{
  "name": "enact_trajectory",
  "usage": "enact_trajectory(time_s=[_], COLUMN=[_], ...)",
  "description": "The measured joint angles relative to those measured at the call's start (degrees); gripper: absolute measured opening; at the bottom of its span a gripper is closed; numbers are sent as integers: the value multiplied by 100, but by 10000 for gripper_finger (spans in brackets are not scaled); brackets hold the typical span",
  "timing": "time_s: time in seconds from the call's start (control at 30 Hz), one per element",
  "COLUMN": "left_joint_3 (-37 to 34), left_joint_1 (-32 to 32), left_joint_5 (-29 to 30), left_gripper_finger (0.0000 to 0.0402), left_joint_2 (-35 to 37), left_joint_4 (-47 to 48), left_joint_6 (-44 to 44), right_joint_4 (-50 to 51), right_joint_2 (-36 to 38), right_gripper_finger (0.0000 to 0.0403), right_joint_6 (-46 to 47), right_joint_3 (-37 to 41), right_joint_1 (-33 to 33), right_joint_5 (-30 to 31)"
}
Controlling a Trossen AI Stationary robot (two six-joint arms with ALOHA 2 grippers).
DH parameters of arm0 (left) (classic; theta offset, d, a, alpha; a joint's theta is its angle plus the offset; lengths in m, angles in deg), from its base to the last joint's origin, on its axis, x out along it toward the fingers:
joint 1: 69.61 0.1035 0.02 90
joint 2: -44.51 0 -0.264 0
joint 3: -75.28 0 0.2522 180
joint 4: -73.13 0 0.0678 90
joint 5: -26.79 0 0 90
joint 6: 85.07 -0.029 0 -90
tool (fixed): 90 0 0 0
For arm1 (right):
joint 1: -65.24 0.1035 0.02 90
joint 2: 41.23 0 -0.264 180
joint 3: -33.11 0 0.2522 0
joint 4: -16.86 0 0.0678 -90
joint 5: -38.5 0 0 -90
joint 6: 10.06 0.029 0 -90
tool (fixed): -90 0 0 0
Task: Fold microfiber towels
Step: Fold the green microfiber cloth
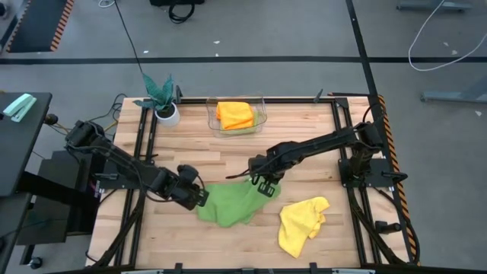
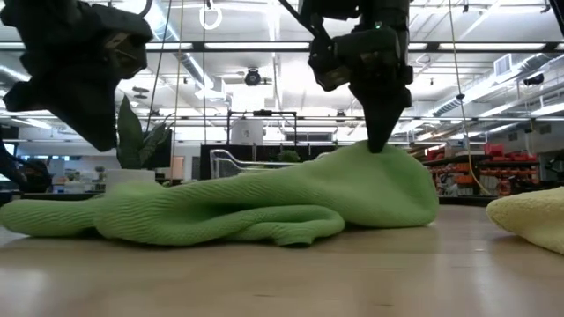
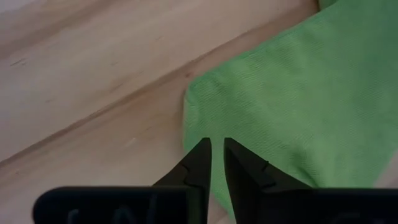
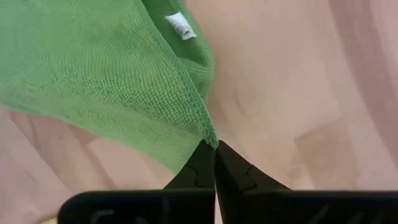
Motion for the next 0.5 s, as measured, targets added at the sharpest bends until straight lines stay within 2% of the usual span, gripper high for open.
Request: enact_trajectory(time_s=[0.13, 0.23, 0.37, 0.43, 0.5], left_joint_3=[-181, -733, -1490, -1696, -1778], left_joint_1=[162, 321, 486, 527, 568], left_joint_5=[-87, -566, -860, -898, -903], left_gripper_finger=[66, 76, 95, 105, 115], left_joint_2=[4, 4, 4, 7, 9], left_joint_4=[-328, -1232, -2732, -3170, -3223], left_joint_6=[28, 24, 238, 328, 350], right_joint_4=[22, 43, 41, 40, 35], right_joint_2=[0, 0, 0, 0, 0], right_gripper_finger=[0, 0, 0, 0, 0], right_joint_6=[-233, -423, -589, -636, -682], right_joint_3=[2, 2, 2, 3, 3], right_joint_1=[-100, -163, -236, -260, -260], right_joint_5=[0, 0, 2, 0, 2])
